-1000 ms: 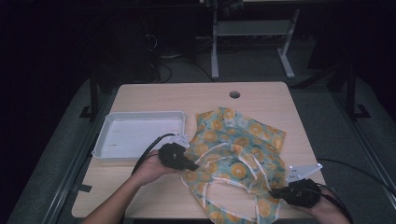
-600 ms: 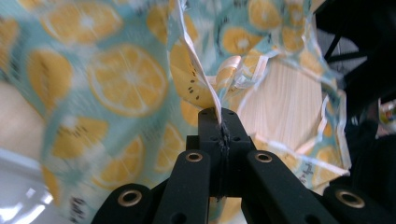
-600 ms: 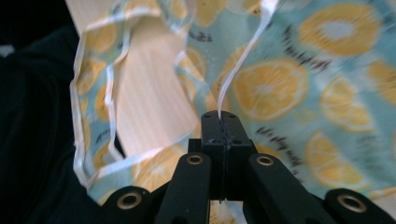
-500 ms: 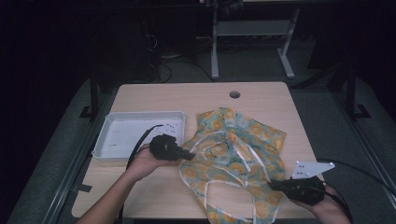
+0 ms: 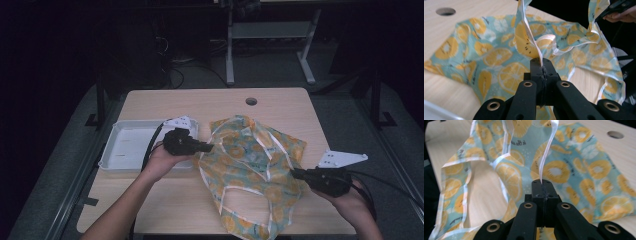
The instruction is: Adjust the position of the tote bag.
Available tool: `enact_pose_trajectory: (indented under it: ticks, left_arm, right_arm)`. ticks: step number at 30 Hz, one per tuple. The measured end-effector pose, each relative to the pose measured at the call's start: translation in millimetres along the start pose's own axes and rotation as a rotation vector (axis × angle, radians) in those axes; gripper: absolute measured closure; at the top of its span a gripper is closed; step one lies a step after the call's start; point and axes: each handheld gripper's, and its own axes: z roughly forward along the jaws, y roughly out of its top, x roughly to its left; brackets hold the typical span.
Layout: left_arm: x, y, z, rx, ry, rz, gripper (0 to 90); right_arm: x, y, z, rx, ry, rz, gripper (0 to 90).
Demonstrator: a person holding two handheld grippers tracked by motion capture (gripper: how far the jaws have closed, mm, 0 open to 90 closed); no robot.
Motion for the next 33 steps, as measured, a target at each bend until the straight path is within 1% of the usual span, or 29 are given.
enact_pose_trajectory:
  ticks: [2,6,8,10,14,17,18,19,21,24,25,27,28,32,33]
  left_arm:
    - [1.8,4.2,1.0,-0.014,0.007,-0.003,89.2]
    - [8.8,13.5,2.7,-0.037,0.023,-0.002,89.2]
    - [12.1,17.6,4.2,-0.055,0.031,-0.011,89.2]
    - [16.4,21.3,6.2,-0.06,0.036,-0.021,89.2]
    - [26.7,27.2,12.1,-0.069,0.054,-0.04,89.2]
    - [35.1,30.9,16.7,-0.068,0.068,-0.053,89.1]
    - [39.2,32.4,18.1,-0.06,0.076,-0.052,89.2]
    - [41.8,33.0,20.1,-0.07,0.079,-0.065,89.1]
    - [48.0,34.1,24.0,-0.069,0.094,-0.08,89.1]
    - [57.8,35.1,31.3,-0.059,0.106,-0.101,89.0]
    - [61.1,34.8,34.9,-0.058,0.118,-0.111,88.9]
    - [66.0,33.9,40.1,-0.049,0.125,-0.126,88.8]
    - [69.4,33.2,43.5,-0.036,0.135,-0.125,88.8]
    - [79.2,30.0,57.9,-0.014,0.153,-0.157,88.5]
    - [81.0,29.3,61.4,-0.005,0.16,-0.158,88.4]
  right_arm:
    - [-5.8,3.8,1.8,-0.012,-0.007,0.011,89.6]
    - [-18.0,12.4,4.3,-0.025,-0.04,0.017,89.6]
    - [-22.7,15.8,4.7,-0.028,-0.05,0.026,89.6]
    - [-28.7,19.2,5.2,-0.037,-0.059,0.04,89.5]
    - [-41.0,25.4,8.1,-0.049,-0.094,0.057,89.5]
    - [-50.5,28.9,10.5,-0.06,-0.109,0.083,89.5]
    - [-53.7,29.8,11.5,-0.059,-0.12,0.087,89.5]
    - [-57.7,30.6,13.2,-0.058,-0.126,0.098,89.5]
    - [-63.9,31.6,15.8,-0.058,-0.141,0.115,89.5]
    - [-71.9,32.6,21.3,-0.047,-0.162,0.139,89.4]
    - [-75.3,32.6,24.5,-0.038,-0.171,0.151,89.2]
    - [-80.4,32.2,30.5,-0.019,-0.186,0.165,89.2]
    - [-82.3,31.7,32.9,-0.009,-0.19,0.168,89.2]
    - [-90.7,28.1,45.1,0.031,-0.212,0.195,89.3]
    - [-92.7,26.6,48.0,0.044,-0.214,0.204,89.2]
